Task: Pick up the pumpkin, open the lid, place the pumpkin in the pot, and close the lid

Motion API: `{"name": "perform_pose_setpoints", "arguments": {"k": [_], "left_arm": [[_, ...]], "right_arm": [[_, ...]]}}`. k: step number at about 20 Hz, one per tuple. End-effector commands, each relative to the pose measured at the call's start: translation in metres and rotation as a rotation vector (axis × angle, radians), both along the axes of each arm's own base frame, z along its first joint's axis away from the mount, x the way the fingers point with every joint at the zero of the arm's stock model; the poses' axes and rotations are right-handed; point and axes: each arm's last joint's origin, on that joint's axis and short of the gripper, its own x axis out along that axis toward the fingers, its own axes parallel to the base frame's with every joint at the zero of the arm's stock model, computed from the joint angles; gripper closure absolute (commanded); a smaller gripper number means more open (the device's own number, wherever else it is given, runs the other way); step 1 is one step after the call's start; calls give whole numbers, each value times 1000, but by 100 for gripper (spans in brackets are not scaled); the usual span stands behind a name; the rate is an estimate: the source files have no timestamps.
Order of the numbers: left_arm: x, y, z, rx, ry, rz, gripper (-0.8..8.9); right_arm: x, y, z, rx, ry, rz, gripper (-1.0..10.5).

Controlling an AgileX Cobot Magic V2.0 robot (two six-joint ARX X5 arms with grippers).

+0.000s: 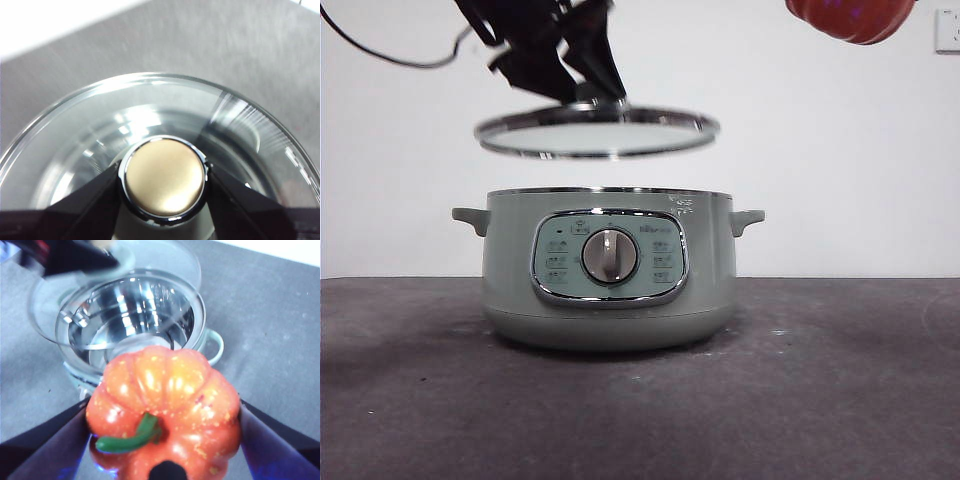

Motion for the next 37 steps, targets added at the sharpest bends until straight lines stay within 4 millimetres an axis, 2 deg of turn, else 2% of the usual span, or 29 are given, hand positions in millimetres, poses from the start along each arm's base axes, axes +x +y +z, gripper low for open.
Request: {"name": "perform_pose_setpoints", "arguments": {"k": [1, 5, 9, 15, 19, 22, 26, 33, 34, 35, 37], "left_arm": [[-17, 16, 36, -50, -96, 15, 822], [-57, 50, 75, -69, -151, 67, 822], [-106, 79, 103, -76, -189, 104, 822], [-171, 104, 124, -55, -240, 143, 822], [-200, 113, 129, -61, -256, 143, 822], [-211, 117, 130, -63, -259, 143, 822], [-214, 118, 128, -55, -239, 142, 822], [-214, 118, 127, -52, -230, 140, 822], [-214, 118, 127, -52, -230, 140, 822], [-214, 118, 127, -51, -228, 140, 822], [-215, 118, 127, -50, -224, 139, 822]], "right_arm": [[8, 4, -2, 11, -6, -6, 958], [35, 19, -10, 21, -17, 2, 959], [72, 43, -22, 22, 38, 60, 959], [138, 103, -33, -34, 75, 139, 959], [179, 145, -61, -83, 105, 190, 959], [197, 166, -91, -139, 131, 214, 959], [204, 181, -129, -255, 159, 221, 959], [198, 180, -142, -345, 232, 239, 958], [197, 179, -143, -355, 247, 243, 928], [197, 179, -143, -357, 249, 244, 817], [196, 180, -143, -354, 249, 247, 444]]}}
